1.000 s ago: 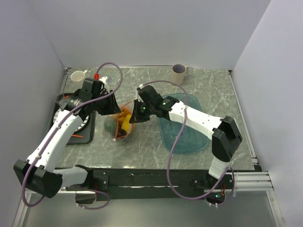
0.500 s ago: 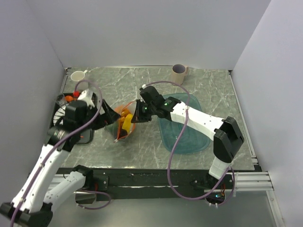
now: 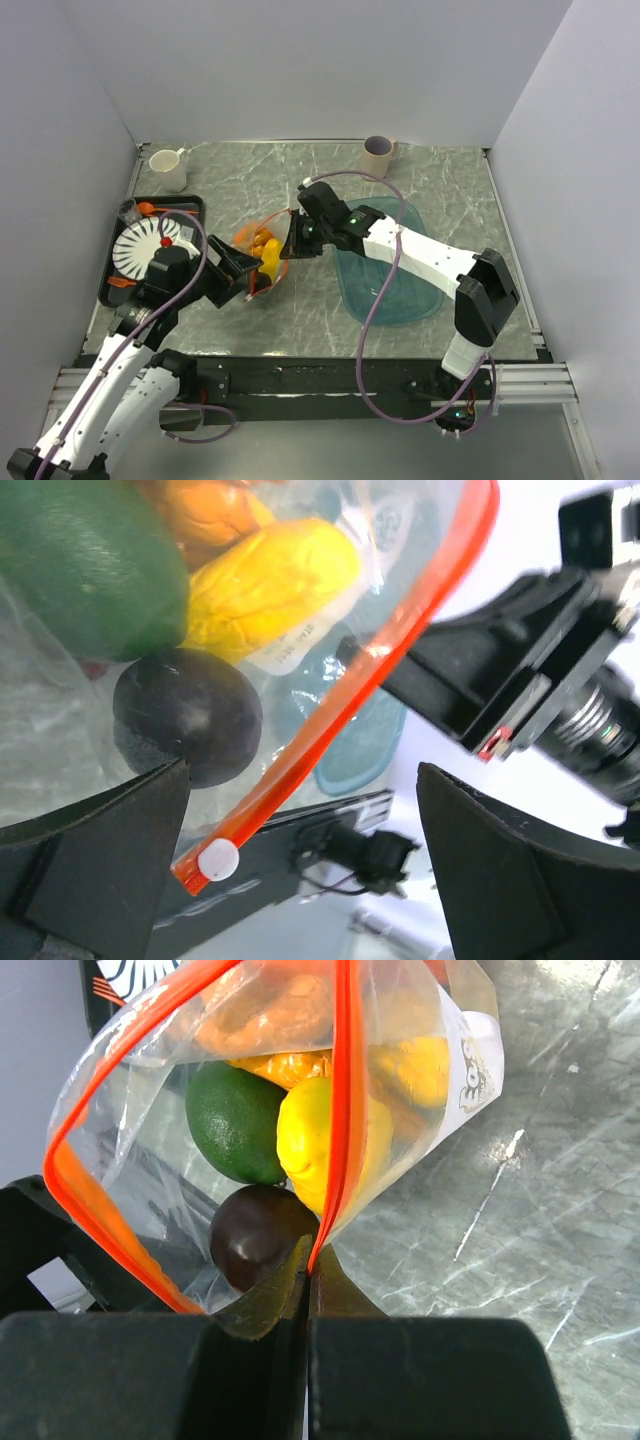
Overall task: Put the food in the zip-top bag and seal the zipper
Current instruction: Zip the zipper food storage bag at the center of the board.
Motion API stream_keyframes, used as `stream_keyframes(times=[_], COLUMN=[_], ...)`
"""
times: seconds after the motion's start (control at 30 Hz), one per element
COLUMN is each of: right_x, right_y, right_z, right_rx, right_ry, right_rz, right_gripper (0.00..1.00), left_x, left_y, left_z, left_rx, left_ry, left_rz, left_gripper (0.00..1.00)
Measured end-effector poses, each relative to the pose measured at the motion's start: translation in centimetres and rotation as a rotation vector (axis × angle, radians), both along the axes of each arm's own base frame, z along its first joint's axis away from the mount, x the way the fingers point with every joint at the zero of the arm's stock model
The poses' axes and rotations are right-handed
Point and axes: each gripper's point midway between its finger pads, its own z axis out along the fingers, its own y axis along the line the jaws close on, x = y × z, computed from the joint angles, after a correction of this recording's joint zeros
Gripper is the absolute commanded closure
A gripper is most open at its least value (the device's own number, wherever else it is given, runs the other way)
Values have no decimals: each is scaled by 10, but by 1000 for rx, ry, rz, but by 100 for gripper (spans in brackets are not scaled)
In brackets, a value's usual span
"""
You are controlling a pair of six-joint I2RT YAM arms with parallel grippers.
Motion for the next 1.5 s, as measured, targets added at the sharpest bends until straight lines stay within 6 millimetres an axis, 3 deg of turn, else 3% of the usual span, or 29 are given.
stream_keyframes(times=[0.13,0.27,0.4,0.57,0.67,1.0,1.3,1.5], right_x=[-2,1,4,5,5,5,5,5], right_y=[-4,-7,-11,-17,-18,-19,-20,-21], right_z=[-3,-4,-6,-7,-6,-6,-6,-3], right_rx=[-13,-22,-31,-46,-47,-50,-53,-50], right_ry=[3,-3,-6,-5,-10,-16,-14,-19], right_rz=[-3,-12,-25,-36,-35,-36,-37,-40], right_gripper=[100,100,100,100,100,100,100,100], left_x=[3,4,5,-9,-19,-17,-22,-27], left_y=[8,20,15,4,4,6,9,10], left_z=[-1,11,13,-51,-73,-7,-14,-23], left_rx=[-30,-74,-159,-349,-428,-479,-463,-431], left_ry=[43,28,47,218,291,181,215,252], left_rz=[80,157,156,161,189,183,206,212], left_gripper=[1,1,1,1,1,2,2,8])
